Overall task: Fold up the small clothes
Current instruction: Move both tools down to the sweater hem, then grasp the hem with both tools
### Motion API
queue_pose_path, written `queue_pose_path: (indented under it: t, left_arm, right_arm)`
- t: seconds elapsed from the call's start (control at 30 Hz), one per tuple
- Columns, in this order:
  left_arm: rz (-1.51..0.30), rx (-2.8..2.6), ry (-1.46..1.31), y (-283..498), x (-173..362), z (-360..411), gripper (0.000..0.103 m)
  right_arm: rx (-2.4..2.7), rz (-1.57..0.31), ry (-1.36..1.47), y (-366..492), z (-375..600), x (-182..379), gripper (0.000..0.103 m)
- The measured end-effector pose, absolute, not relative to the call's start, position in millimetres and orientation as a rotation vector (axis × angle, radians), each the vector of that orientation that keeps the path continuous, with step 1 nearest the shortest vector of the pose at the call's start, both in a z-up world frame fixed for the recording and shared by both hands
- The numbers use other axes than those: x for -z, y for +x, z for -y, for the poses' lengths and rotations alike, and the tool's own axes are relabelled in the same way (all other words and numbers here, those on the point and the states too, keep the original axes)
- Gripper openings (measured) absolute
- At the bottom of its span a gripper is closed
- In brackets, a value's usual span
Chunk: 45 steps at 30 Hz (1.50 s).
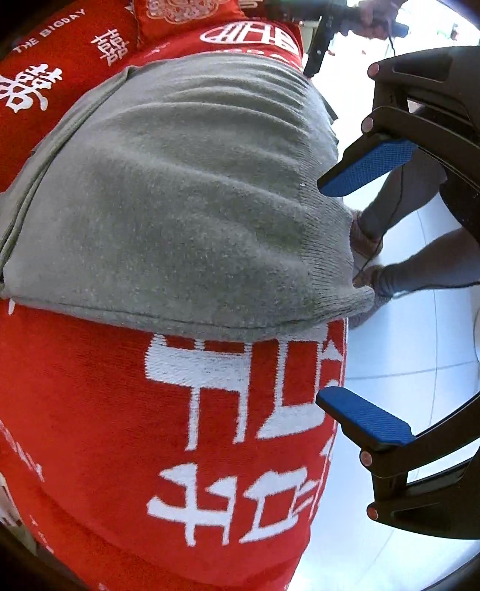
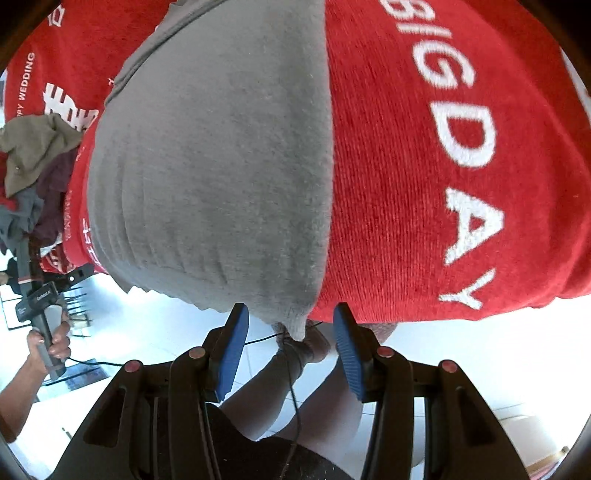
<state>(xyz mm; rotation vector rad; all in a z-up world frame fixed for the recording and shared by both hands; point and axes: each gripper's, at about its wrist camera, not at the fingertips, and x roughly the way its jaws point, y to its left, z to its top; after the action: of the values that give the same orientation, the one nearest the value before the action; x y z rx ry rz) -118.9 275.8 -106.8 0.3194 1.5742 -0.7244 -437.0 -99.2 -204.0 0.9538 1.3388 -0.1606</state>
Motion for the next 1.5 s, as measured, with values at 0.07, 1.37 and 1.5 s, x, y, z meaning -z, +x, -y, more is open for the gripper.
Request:
queue_pose_path:
  t: [0.07,1.37,1.5]
  left_arm:
    - [-1.589,0.741,0.331,-118.8,113.0,-271.7,0.103]
    - [-1.670,0.817,0.339,-161.9,143.6,-267.4,0.050]
    - [-1.636,0.832,0.387,-177.1,146.1,-266.1,0.056]
  right_arm:
    - [0.120,-1.333,0.976,-433.5,98.1,209.8,0.052]
    - [-0.050,-1.252,1.339,-415.6,57.0,234.6,0.008]
    - [-0.069,-1.256,1.338,-411.5,60.1,236.8,0.008]
